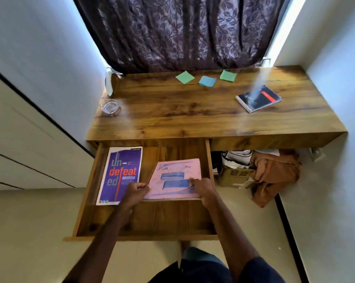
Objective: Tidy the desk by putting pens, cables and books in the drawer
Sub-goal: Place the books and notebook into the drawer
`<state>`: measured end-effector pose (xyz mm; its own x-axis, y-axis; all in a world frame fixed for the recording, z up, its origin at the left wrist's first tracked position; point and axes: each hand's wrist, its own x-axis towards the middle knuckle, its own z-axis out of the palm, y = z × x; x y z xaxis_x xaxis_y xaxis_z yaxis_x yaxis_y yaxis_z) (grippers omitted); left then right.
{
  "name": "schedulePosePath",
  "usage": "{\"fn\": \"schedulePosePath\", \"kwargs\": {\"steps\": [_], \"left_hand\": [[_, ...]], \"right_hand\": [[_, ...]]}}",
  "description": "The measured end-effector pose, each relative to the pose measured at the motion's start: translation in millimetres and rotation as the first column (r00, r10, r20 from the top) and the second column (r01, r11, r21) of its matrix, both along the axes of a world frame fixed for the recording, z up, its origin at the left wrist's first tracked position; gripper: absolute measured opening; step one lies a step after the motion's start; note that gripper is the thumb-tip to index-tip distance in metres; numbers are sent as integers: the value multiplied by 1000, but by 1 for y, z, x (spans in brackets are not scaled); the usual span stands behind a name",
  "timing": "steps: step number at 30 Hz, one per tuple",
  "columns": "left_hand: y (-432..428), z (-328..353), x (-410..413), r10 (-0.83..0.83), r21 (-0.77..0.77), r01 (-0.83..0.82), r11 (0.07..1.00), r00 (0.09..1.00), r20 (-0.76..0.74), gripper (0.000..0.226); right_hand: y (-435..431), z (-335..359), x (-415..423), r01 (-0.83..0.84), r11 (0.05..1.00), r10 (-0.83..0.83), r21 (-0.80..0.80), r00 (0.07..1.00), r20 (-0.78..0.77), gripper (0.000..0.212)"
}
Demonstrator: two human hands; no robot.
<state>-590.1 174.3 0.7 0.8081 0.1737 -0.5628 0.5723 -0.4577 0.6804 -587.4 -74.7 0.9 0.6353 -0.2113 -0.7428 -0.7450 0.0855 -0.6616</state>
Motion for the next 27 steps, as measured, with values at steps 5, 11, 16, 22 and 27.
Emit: {"fn": "schedulePosePath", "kwargs": {"steps": [5, 11, 16, 22, 27], "left_hand": [[13, -26, 22, 20, 17, -20, 1000, 1000, -13, 37], [34, -60, 47, 19, 21, -19, 1000, 1000, -11, 41], [54, -91, 71, -146, 50, 150, 987, 986, -81, 48], [83, -114, 73, -416, 305, 406, 861, 909, -37, 42], [118, -128, 83, -636, 472, 631, 615, 751, -177, 77]], "right_hand": [[17, -28, 21, -34, 998, 35, 59, 999, -13, 27], [33, -53, 27, 2, 995, 0, 102, 1000, -12, 24], [59, -68, 14, 108, 992, -106, 66, 994, -25, 27], [96, -77, 5, 195, 981, -194, 0, 972, -133, 36], [104, -88, 11, 230, 969, -241, -85, 958, -155, 29]]}}
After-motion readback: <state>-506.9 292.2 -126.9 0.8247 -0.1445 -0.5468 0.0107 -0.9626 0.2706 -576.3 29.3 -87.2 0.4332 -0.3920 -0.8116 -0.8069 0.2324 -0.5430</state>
